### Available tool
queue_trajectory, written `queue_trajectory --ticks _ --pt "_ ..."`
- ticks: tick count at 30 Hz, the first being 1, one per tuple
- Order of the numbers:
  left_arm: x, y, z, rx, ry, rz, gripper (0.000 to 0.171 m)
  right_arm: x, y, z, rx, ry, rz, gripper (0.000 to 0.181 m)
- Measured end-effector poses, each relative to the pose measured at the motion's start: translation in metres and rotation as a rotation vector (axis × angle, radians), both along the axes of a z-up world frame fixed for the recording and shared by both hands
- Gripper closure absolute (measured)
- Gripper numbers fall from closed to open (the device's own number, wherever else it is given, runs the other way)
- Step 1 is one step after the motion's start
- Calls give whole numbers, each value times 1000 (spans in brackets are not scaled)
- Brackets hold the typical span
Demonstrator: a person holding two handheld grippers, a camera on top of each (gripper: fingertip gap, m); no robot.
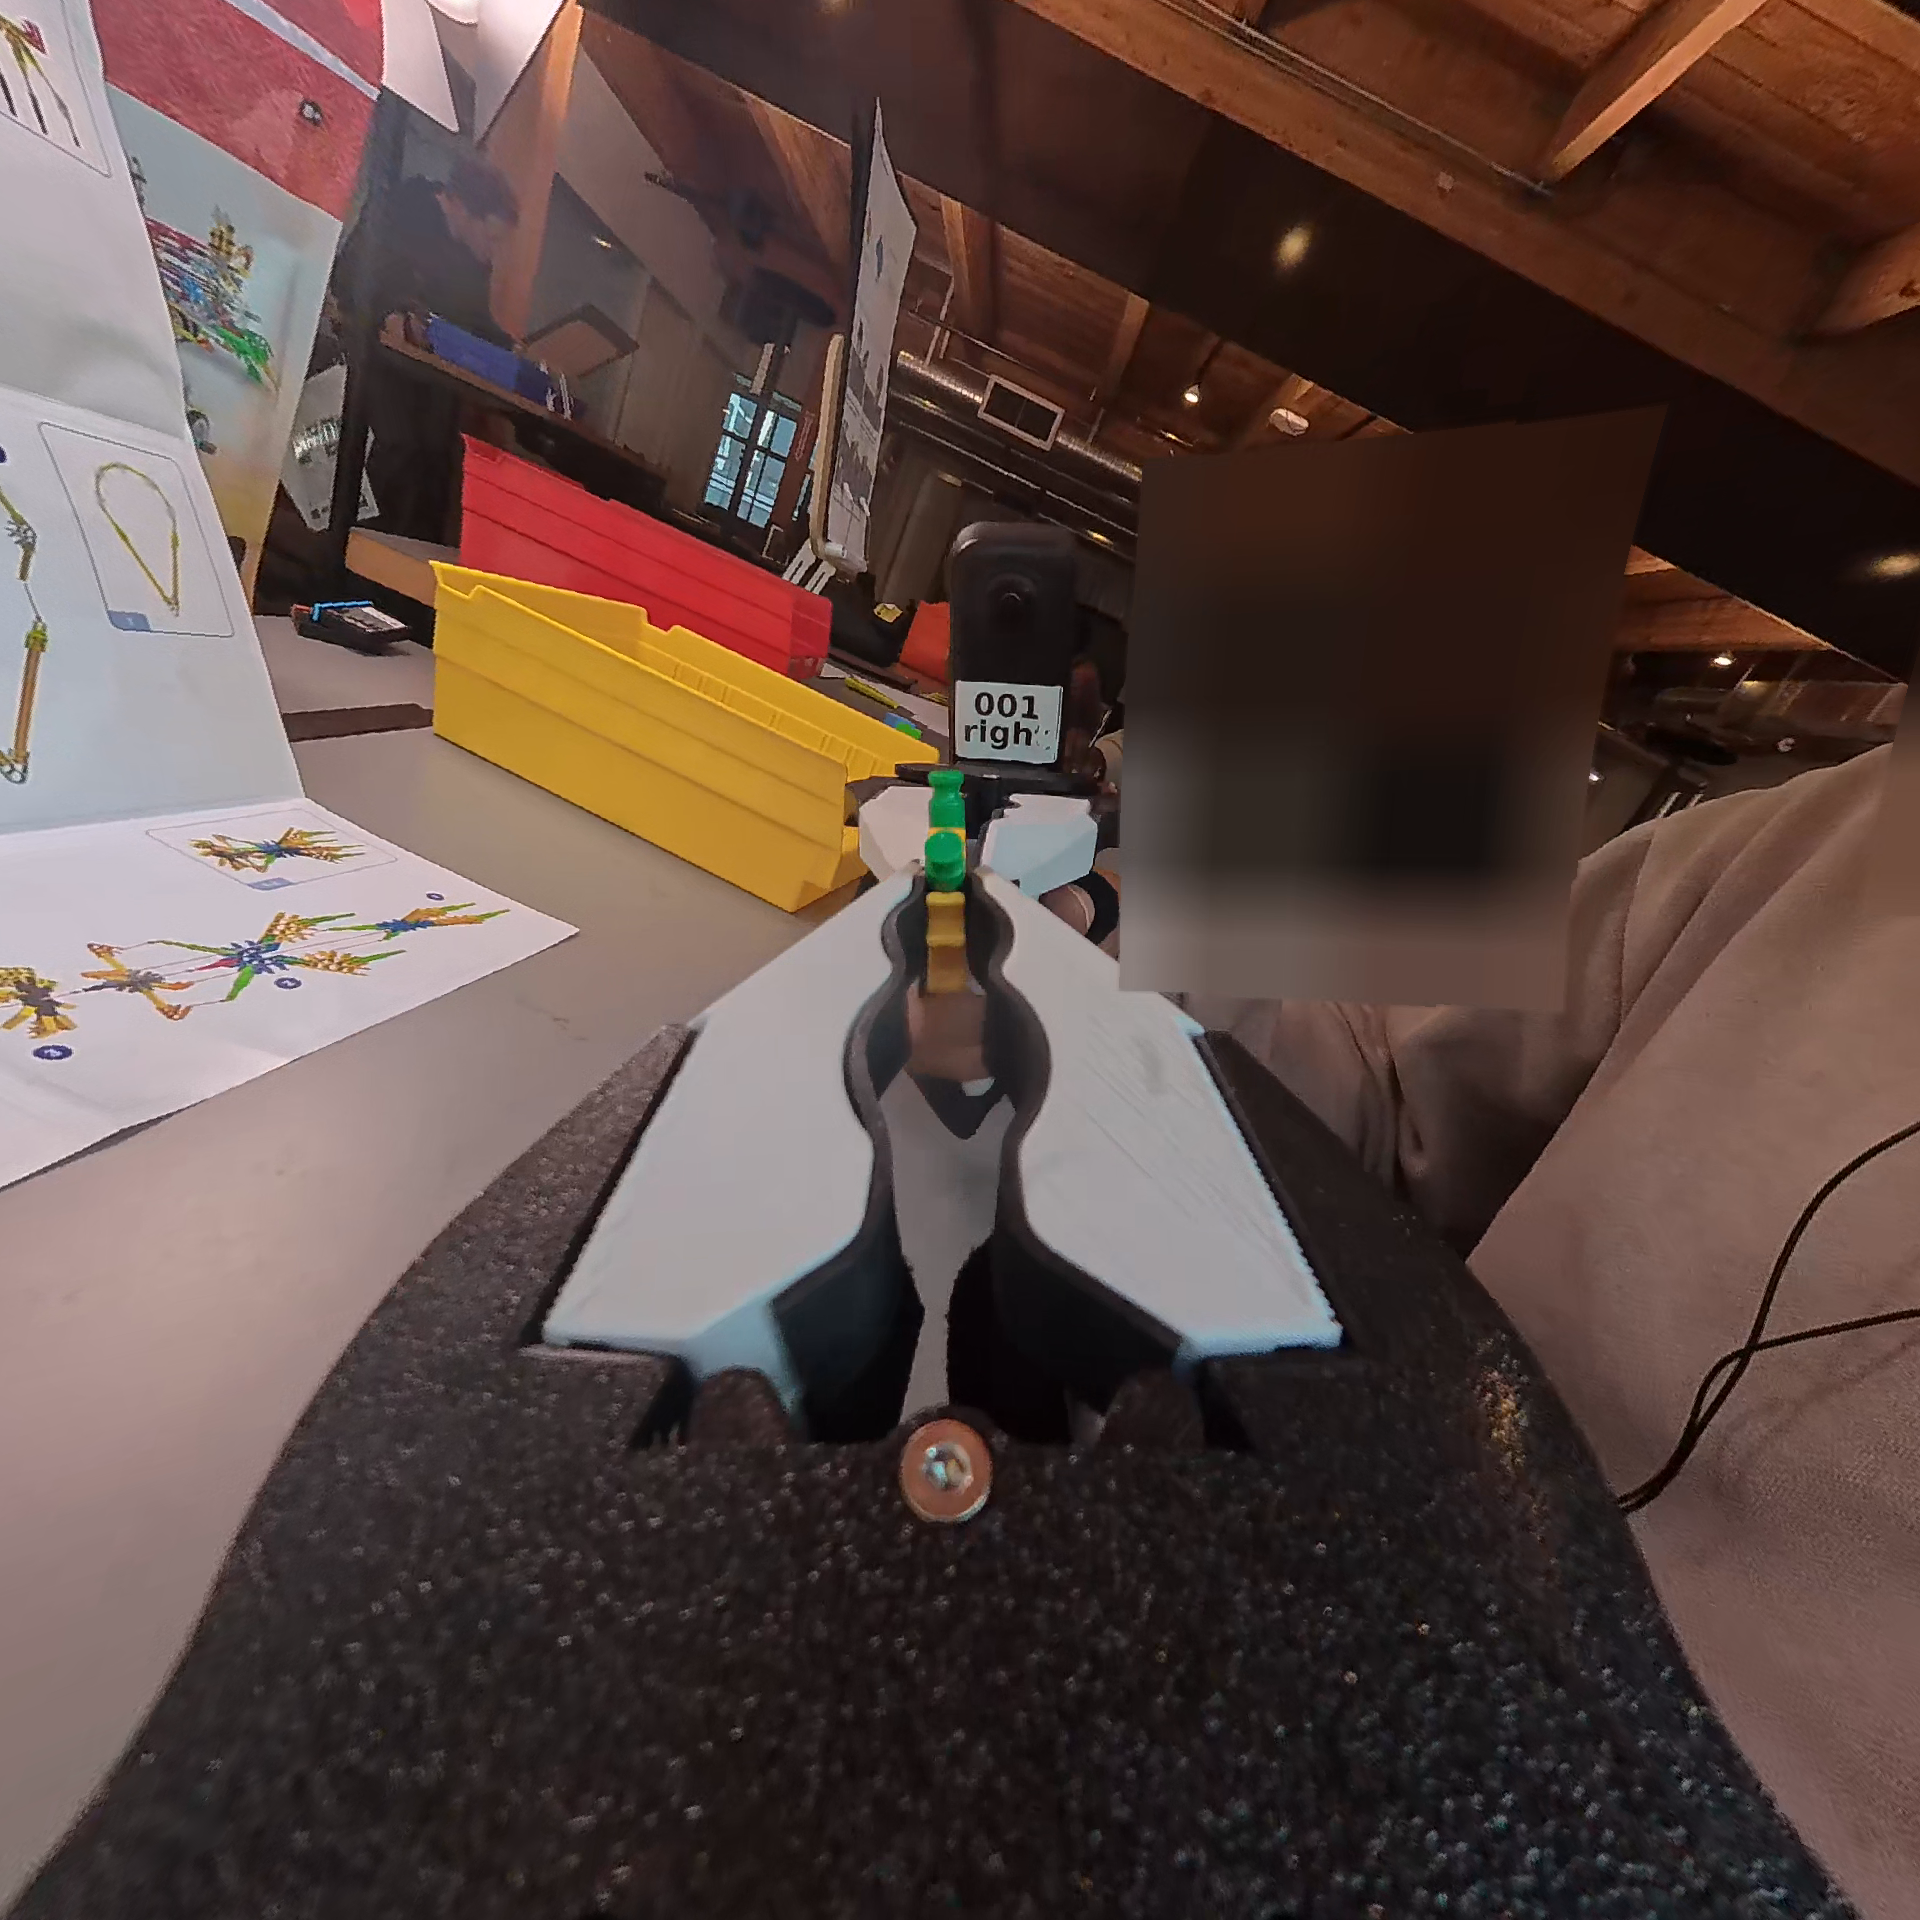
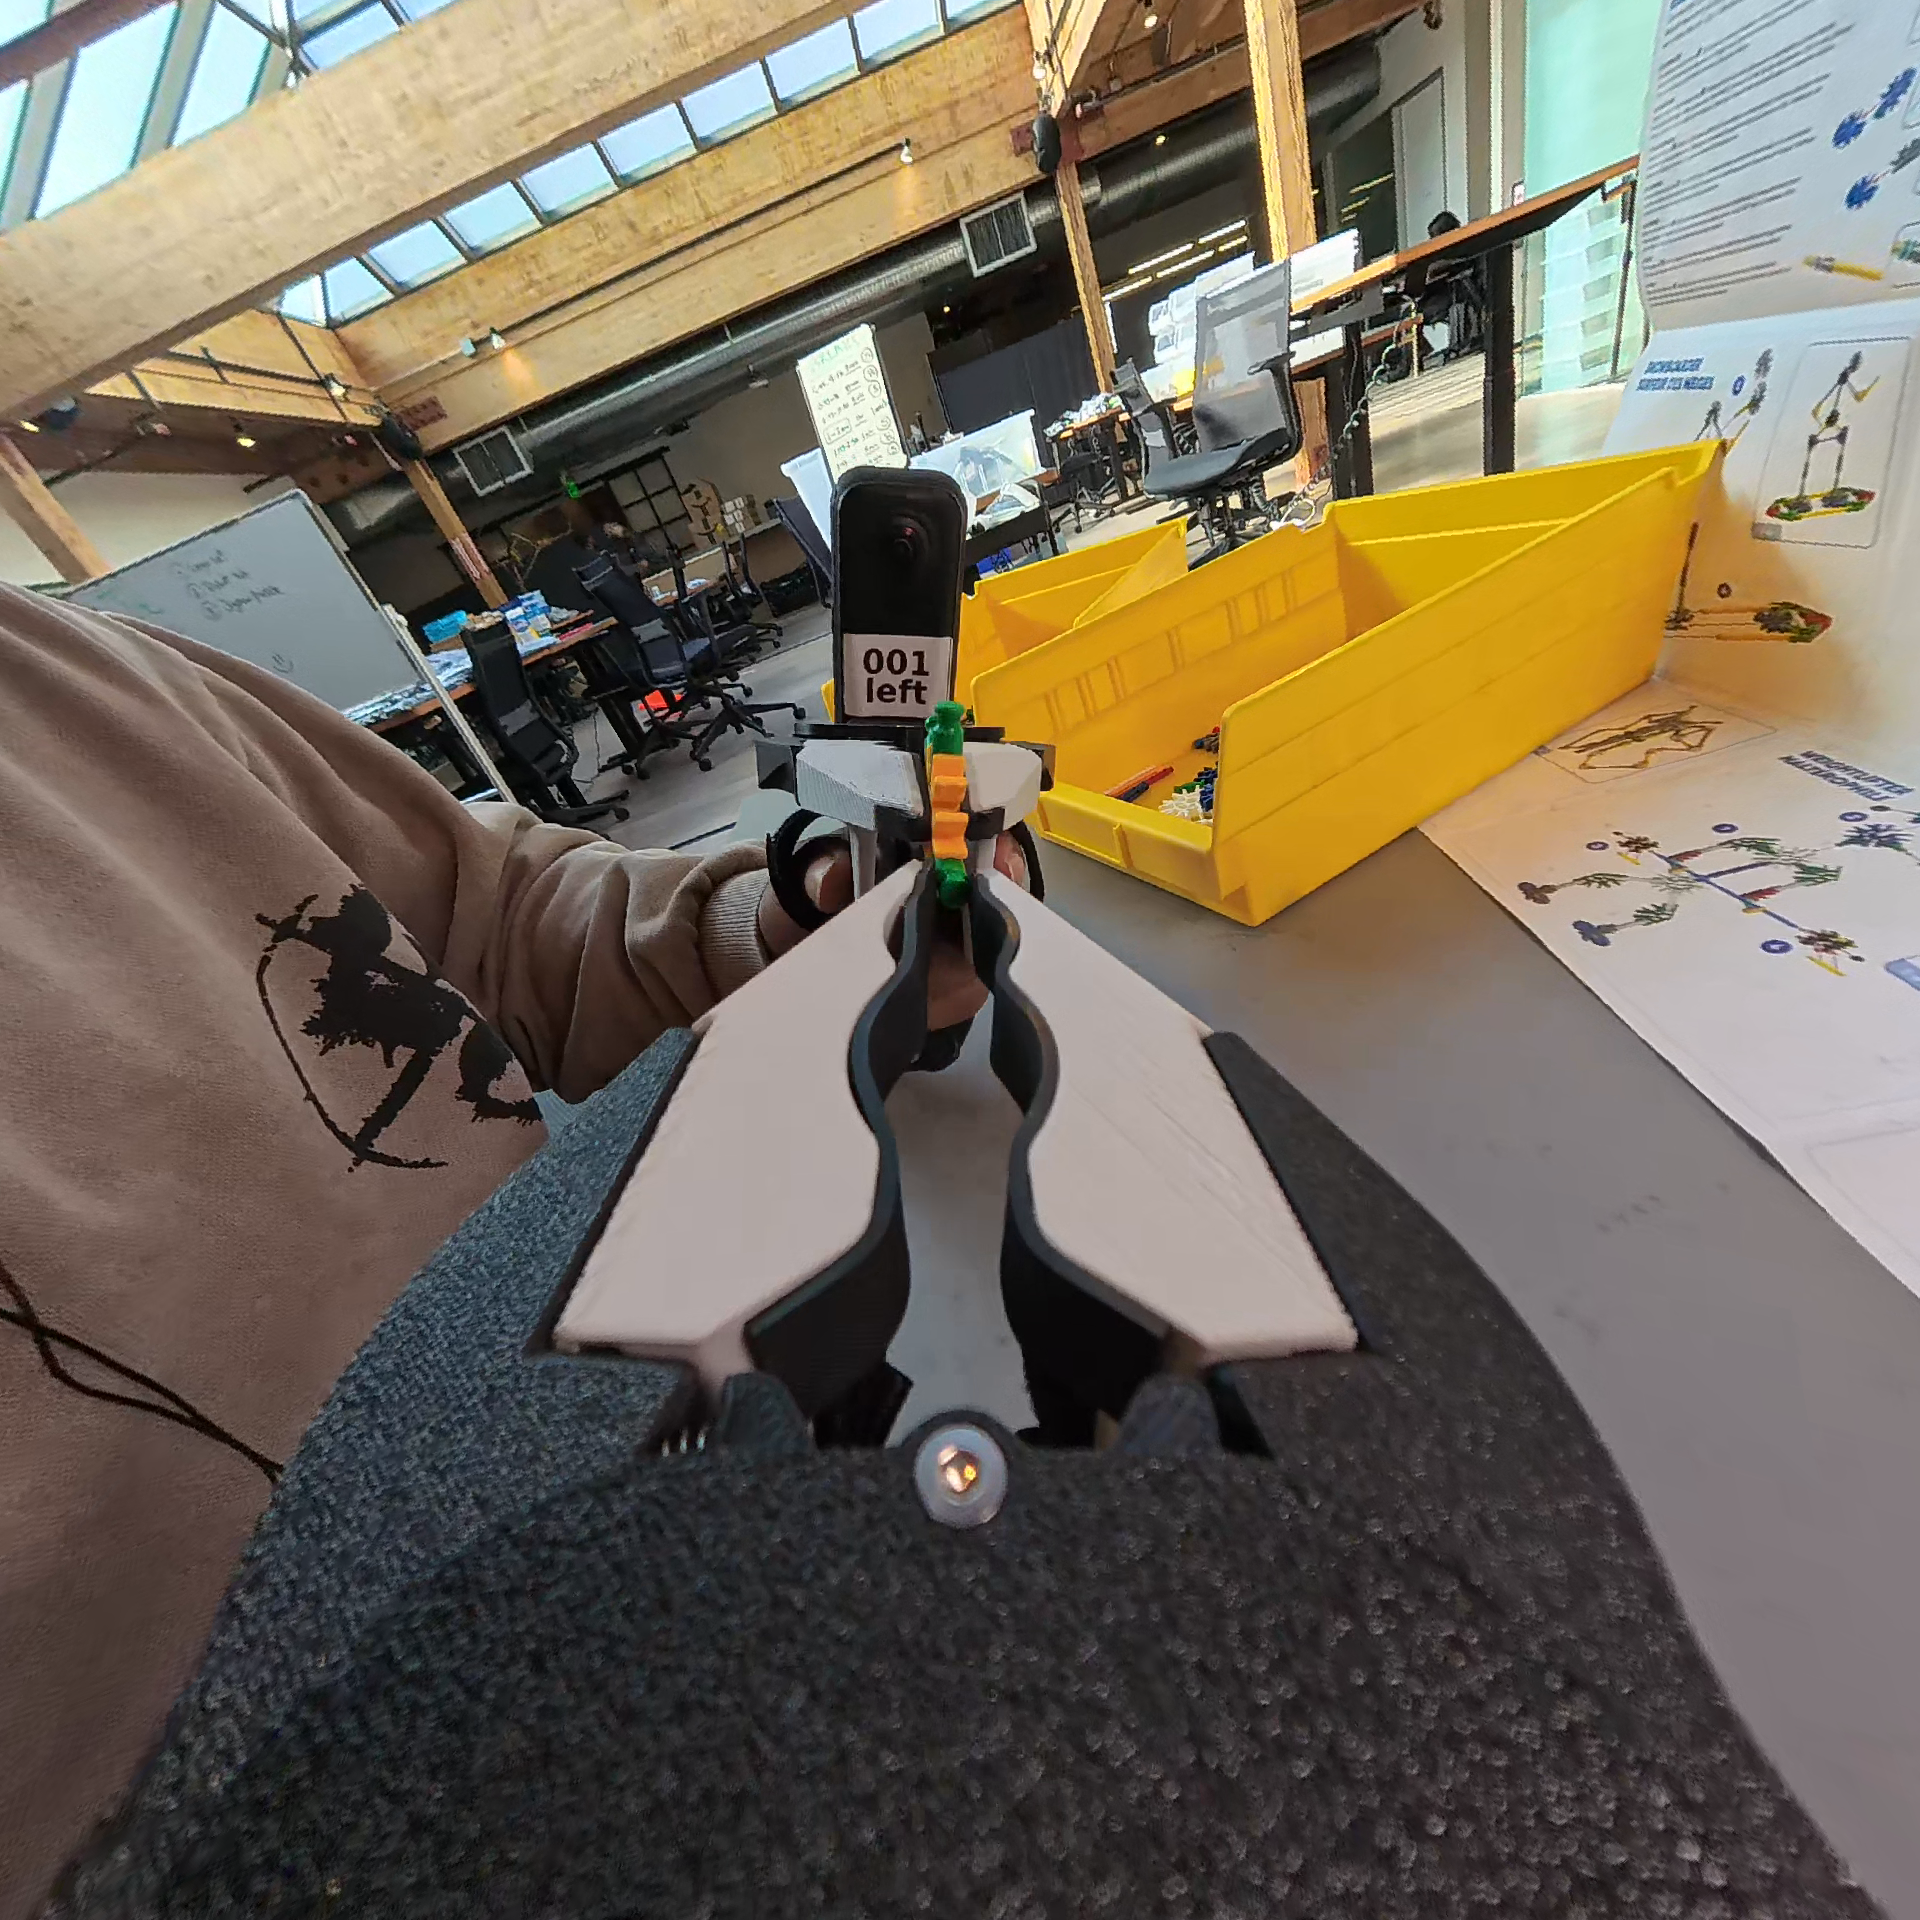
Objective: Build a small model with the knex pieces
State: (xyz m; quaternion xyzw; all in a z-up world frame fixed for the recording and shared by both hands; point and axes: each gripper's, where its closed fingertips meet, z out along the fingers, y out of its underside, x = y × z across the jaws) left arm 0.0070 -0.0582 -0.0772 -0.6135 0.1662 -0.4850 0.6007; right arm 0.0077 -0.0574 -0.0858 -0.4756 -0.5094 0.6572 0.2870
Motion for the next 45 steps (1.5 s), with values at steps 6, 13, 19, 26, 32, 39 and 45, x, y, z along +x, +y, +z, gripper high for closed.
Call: queue_trajectory --ticks 6,13,19,26,32,39,45 --pt "2 2 0 3 -13 11 167 1 1 -1 10 -5 2 177" --pt "-1 9 -14 -3 182 98 166 -5 13 -7 46 -32 -97 177" --pt "-5 18 -25 0 355 214 166 -9 22 -15 238 -67 -219 176" --pt "-11 40 -31 -35 483 476 166 -13 39 -14 594 -107 -511 179" --pt "-13 54 -30 -113 416 480 166 -11 51 -13 692 -147 -615 178" --pt "-32 52 -45 -292 151 322 166 5 72 -9 625 -132 -607 177" --pt "-18 39 -71 -307 274 205 166 20 87 -5 387 -4 -523 177"
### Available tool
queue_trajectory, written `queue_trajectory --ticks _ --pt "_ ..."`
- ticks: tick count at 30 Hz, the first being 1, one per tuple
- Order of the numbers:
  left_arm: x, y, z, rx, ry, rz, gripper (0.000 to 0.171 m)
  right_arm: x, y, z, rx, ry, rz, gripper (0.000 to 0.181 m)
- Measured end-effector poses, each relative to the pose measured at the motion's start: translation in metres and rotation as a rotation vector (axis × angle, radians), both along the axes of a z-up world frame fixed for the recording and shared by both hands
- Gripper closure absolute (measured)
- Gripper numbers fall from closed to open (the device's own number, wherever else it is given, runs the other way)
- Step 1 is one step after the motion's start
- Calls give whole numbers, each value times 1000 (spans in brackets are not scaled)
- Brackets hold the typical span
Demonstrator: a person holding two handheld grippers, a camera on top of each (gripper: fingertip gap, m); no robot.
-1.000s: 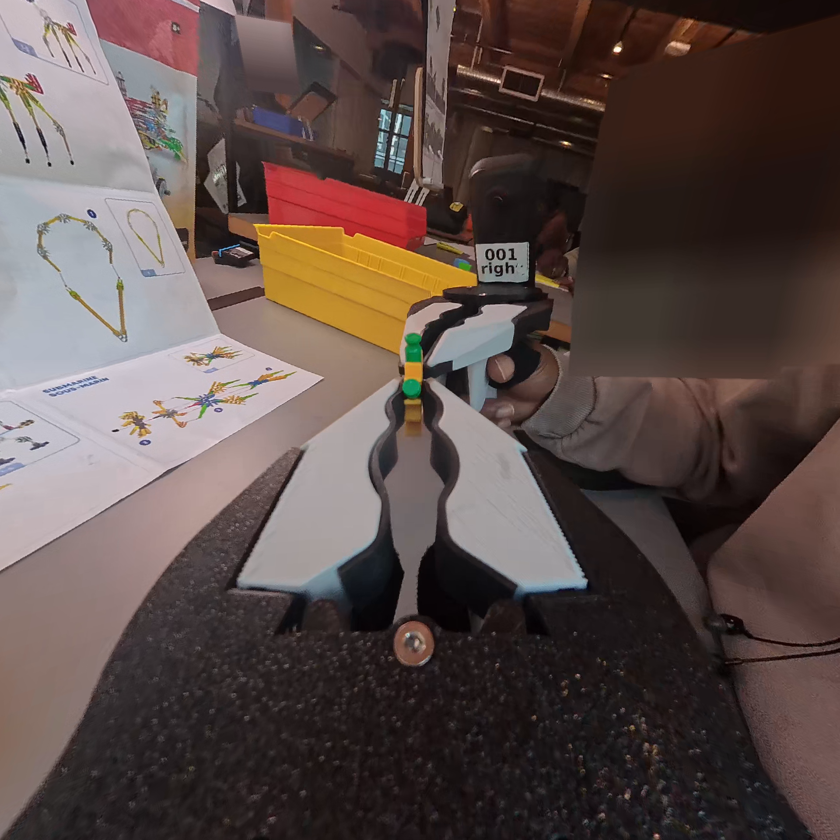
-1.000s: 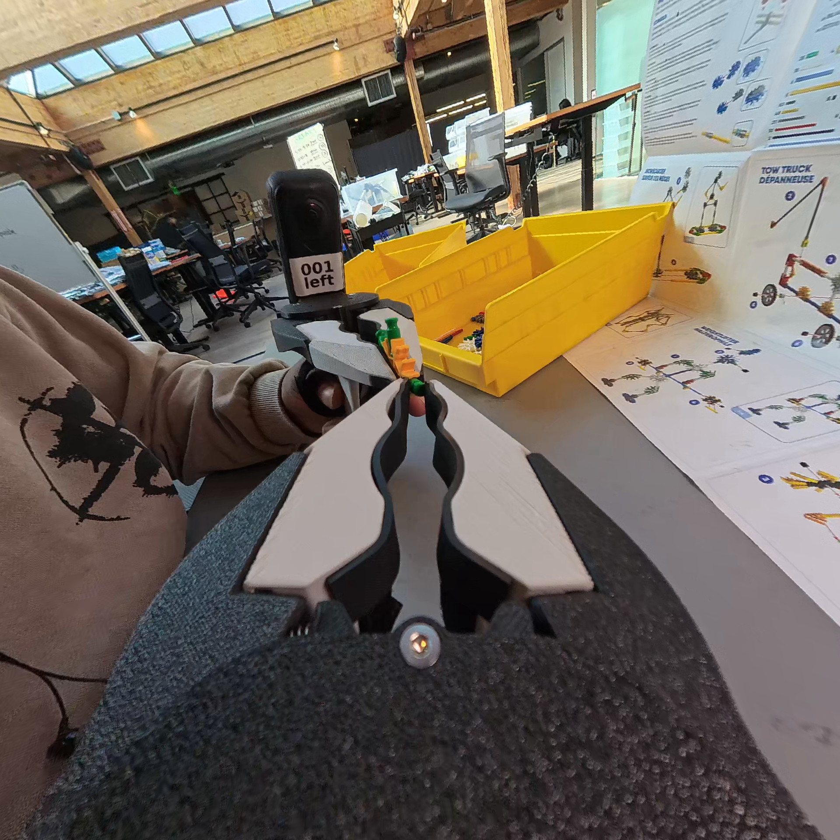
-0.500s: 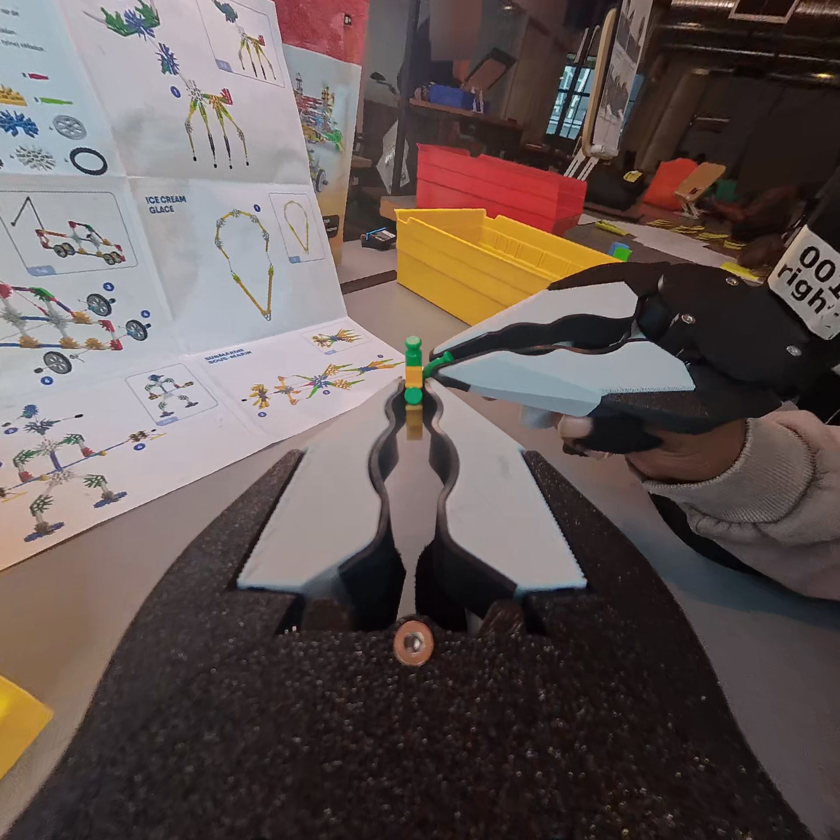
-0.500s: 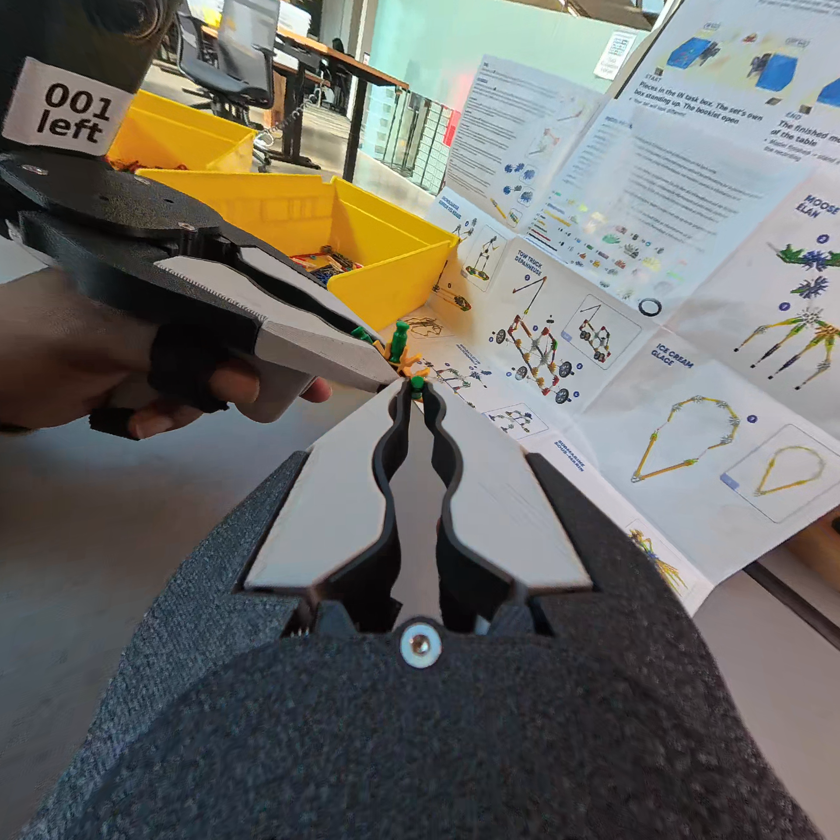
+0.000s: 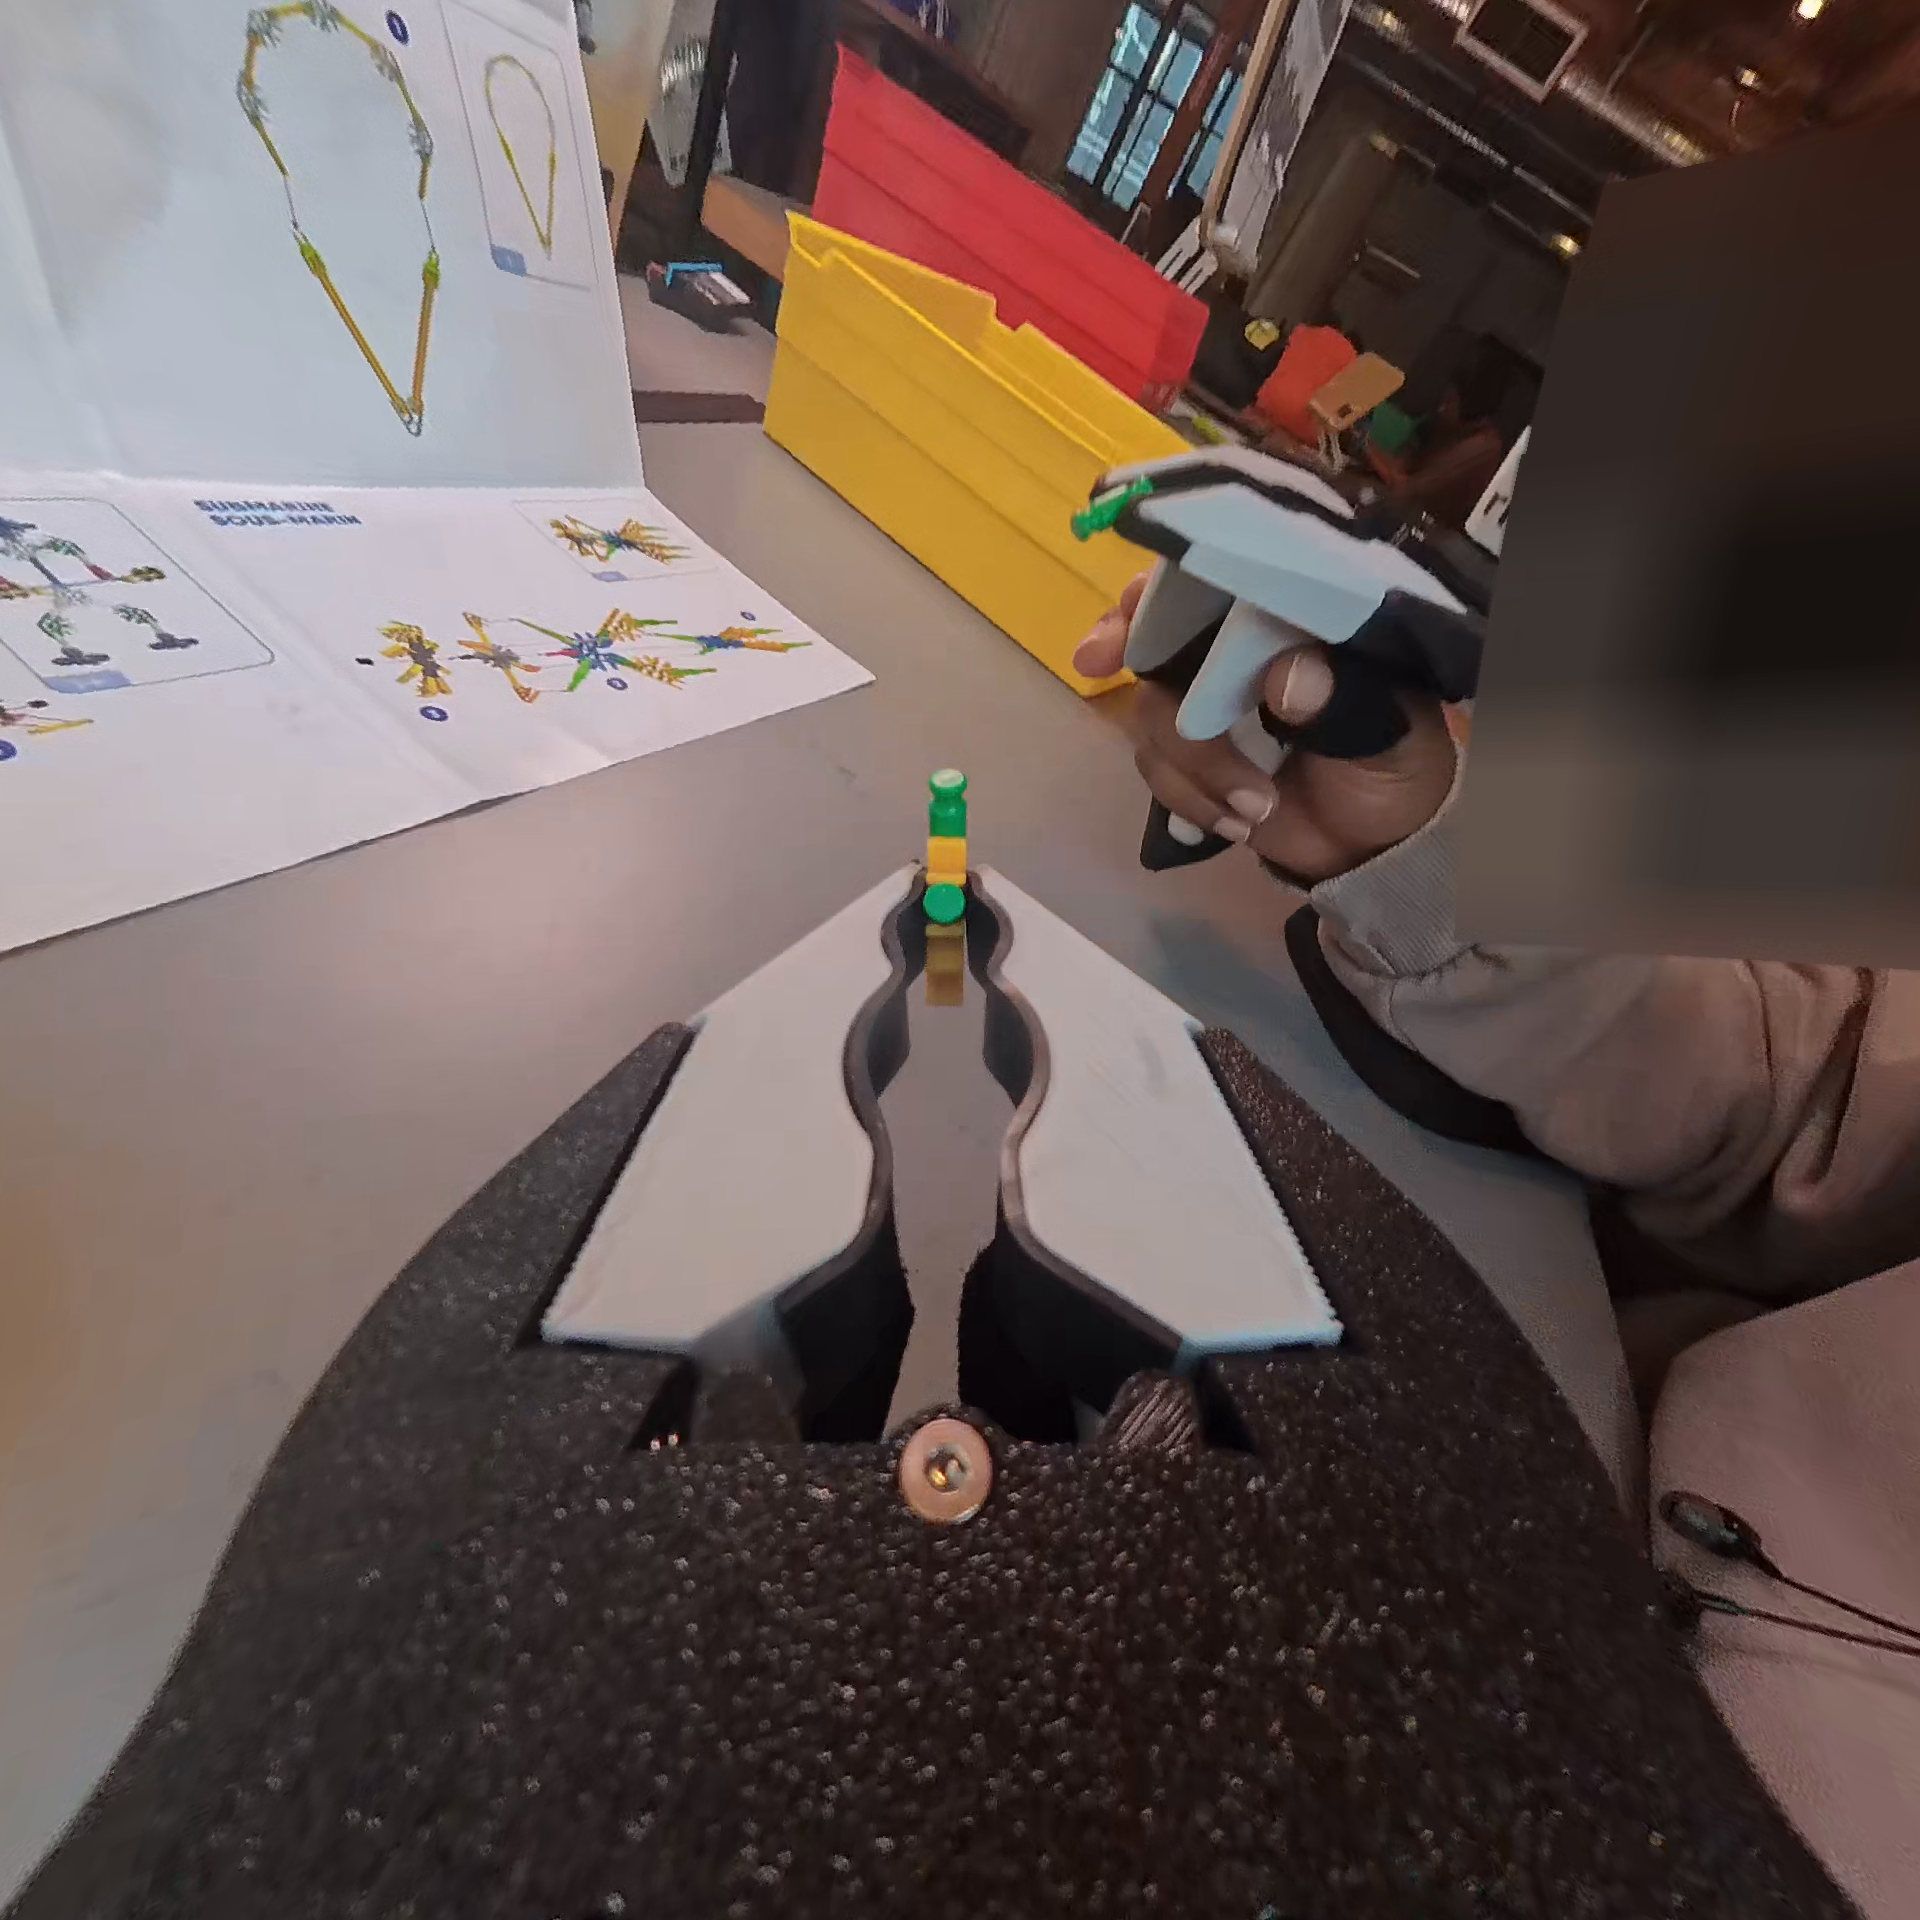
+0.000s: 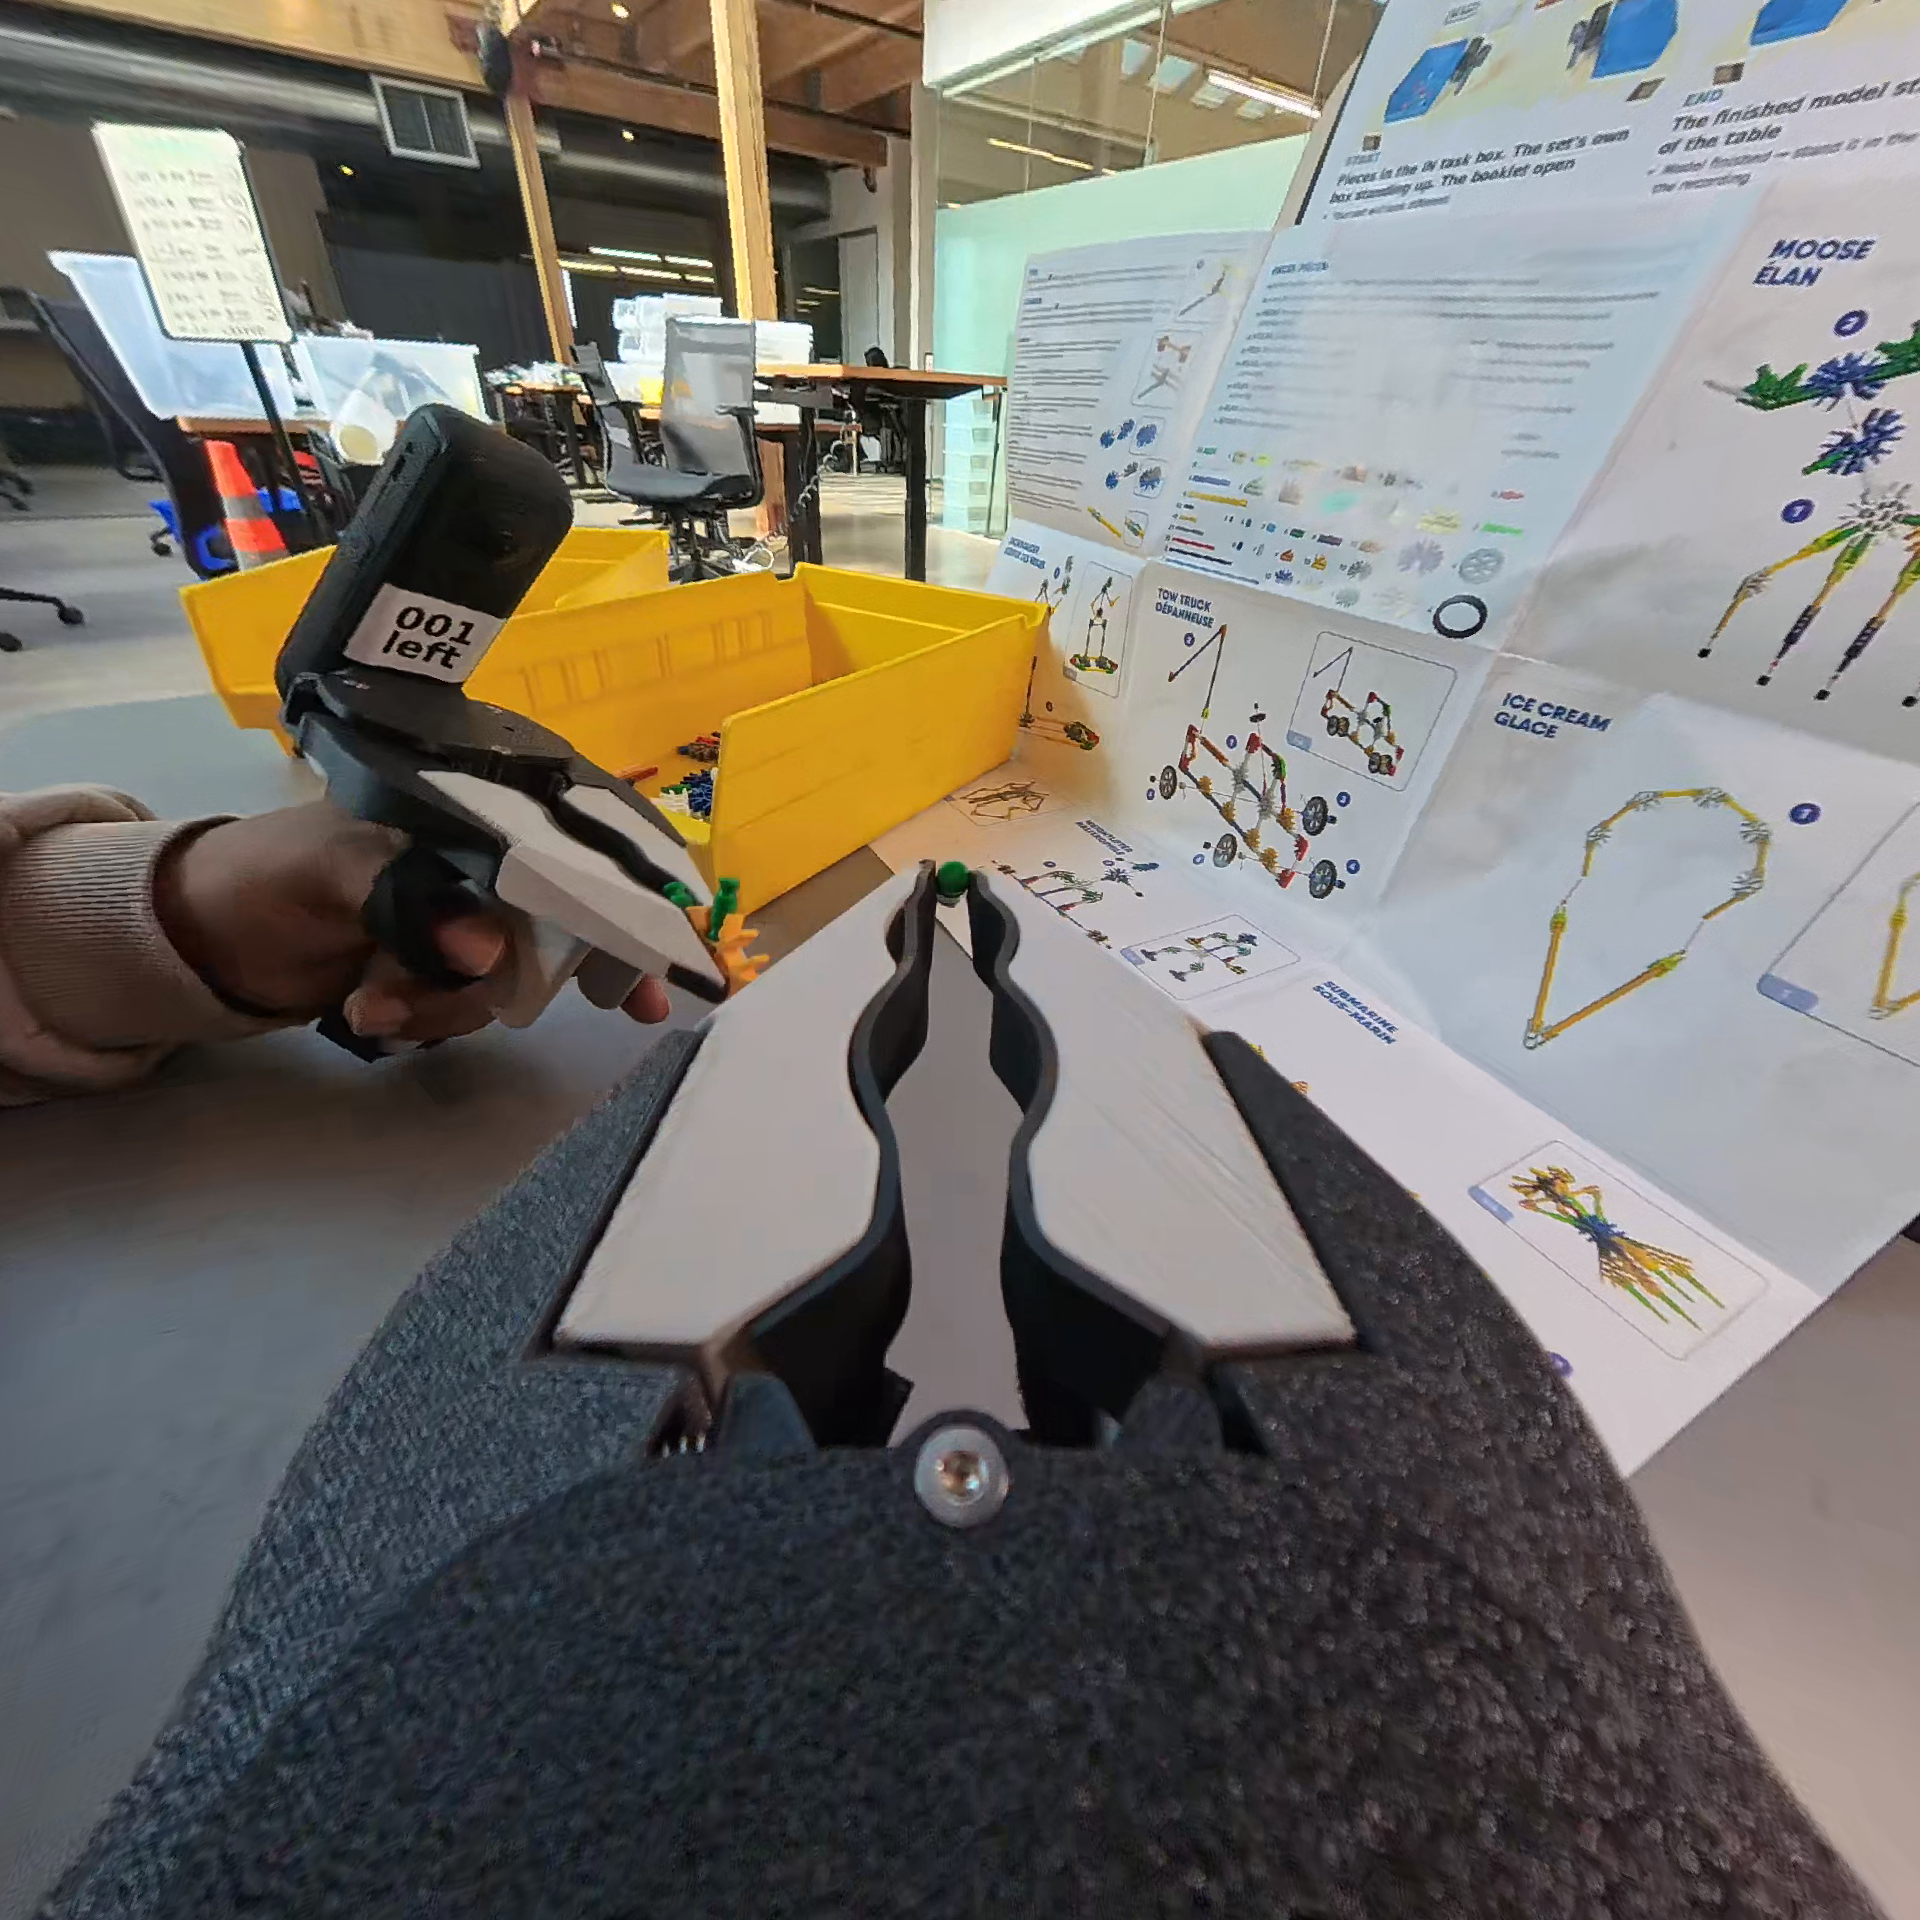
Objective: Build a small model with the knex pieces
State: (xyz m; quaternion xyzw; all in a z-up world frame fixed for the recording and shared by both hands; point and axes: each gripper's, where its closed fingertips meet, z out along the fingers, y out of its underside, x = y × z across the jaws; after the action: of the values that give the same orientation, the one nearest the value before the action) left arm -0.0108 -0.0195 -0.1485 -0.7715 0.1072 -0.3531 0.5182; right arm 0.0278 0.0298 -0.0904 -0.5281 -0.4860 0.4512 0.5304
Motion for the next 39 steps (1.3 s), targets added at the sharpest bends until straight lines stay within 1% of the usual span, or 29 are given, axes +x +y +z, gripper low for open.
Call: queue_trajectory --ticks 3,5,7,9,11,12,15,17,19,21,24,25,26,29,31,32,33,36,37,38,39 --pt "6 -5 -20 -49 124 -49 166 10 15 6 65 -16 -76 177" --pt "11 -8 -23 -43 171 -77 166 19 24 13 110 -18 -119 177" --pt "17 -13 -33 -82 217 -115 166 24 27 19 91 17 -128 176" --pt "20 -17 -51 -148 306 -146 166 24 26 21 52 47 -109 176" --pt "21 -23 -67 -197 393 -177 159 19 20 18 44 46 -79 177" --pt "21 -25 -70 -208 415 -184 156 16 14 16 50 36 -51 176" --pt "20 -27 -69 -206 425 -196 154 3 -12 7 75 -7 75 177" --pt "18 -28 -62 -181 404 -212 146 -4 -31 0 84 -40 166 177" --pt "17 -29 -46 -138 339 -227 141 -10 -50 -8 94 -74 248 177" --pt "18 -32 -22 -88 216 -257 140 -14 -68 -15 89 -97 329 176" --pt "21 -41 15 -16 -23 -334 141 -19 -93 -18 52 -90 434 177" --pt "21 -45 25 14 -68 -358 143 -20 -101 -16 16 -74 475 176" --pt "23 -49 32 54 -80 -381 144 -21 -106 -12 -26 -45 499 177" --pt "28 -61 43 156 -28 -428 155 -19 -113 -5 -114 -1 561 176" --pt "29 -64 50 190 -27 -431 157 -18 -114 -1 -153 15 574 177" --pt "30 -66 51 197 -34 -444 163 -19 -114 -1 -170 12 580 176" --pt "31 -66 51 194 -30 -444 166 -19 -113 -2 -180 4 576 177" --pt "28 -62 47 189 23 -416 167 -21 -108 -7 -177 -16 544 176" --pt "22 -58 47 197 66 -377 167 -24 -102 -8 -174 -25 500 173" --pt "9 -50 50 210 116 -305 167 -24 -94 -9 -169 -32 462 163" --pt "-13 -39 54 216 179 -184 167 -24 -86 -10 -172 -47 423 157"
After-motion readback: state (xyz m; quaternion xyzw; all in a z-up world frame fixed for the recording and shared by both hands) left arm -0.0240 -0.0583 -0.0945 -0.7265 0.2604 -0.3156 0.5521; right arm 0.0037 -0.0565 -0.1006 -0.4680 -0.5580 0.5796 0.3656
